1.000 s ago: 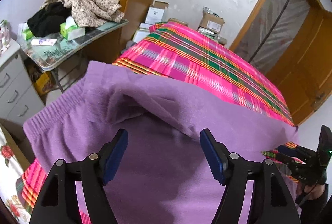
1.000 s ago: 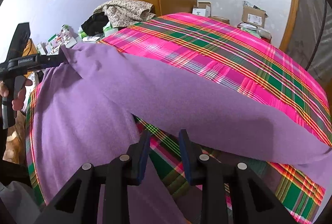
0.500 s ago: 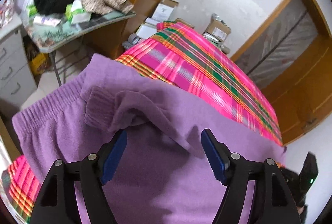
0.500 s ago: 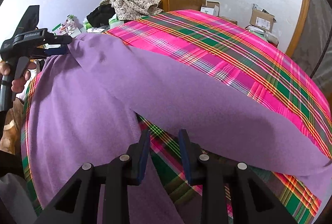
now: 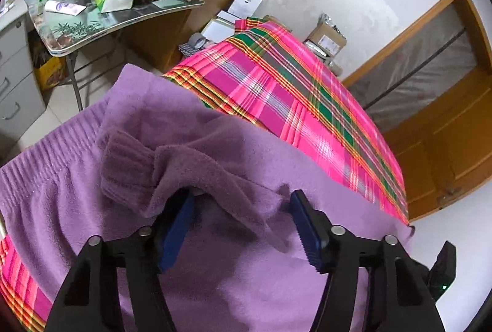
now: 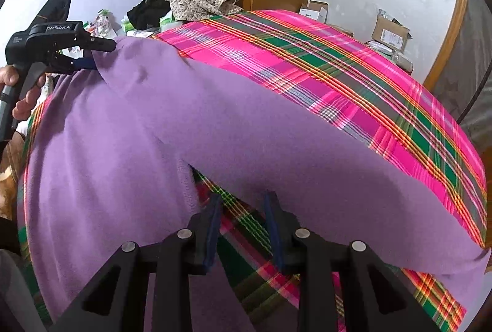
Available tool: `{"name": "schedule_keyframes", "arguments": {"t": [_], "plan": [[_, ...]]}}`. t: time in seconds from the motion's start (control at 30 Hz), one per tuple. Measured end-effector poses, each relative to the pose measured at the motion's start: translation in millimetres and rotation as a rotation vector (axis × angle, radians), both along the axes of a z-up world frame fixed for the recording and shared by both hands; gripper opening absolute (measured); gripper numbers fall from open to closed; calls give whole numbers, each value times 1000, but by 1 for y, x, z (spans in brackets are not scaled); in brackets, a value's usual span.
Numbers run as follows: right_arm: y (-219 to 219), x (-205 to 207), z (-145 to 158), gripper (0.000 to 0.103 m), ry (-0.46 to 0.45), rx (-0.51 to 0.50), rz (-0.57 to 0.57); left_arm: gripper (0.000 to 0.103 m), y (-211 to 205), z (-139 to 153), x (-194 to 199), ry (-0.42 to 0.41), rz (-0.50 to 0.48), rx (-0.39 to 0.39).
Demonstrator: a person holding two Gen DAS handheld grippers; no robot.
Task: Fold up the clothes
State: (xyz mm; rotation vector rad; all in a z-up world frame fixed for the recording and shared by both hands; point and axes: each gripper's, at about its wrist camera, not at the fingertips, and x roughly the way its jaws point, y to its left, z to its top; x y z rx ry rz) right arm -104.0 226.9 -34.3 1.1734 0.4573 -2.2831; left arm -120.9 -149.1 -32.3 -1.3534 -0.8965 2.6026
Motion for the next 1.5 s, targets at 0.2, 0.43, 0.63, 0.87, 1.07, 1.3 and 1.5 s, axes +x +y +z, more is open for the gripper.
{"name": "schedule_keyframes", "arguments": {"t": [0.2,0.43,0.63,0.87,1.07,1.3,1.5], "plan": [[-7,4,1,29,21,52,56,60,-1,4,-2,18,-5,2],[-13,-6,0,6,28,46,64,11,-5,7,-4,43,-7,11],[-12,-4,12,2,62,27,52,5,-8,16,-2,86,-11,12],[-5,19,53,2,142,-44,48,5,-12,48,19,197,-27,2],[-9,55,68,2,152,-81,77,4,-21,50,51,215,-25,16],[-20,97,43,2,81,-59,140,5,-30,4,83,106,-28,36],[-22,103,22,3,53,-19,123,21,-35,-8,92,83,-9,47]]}}
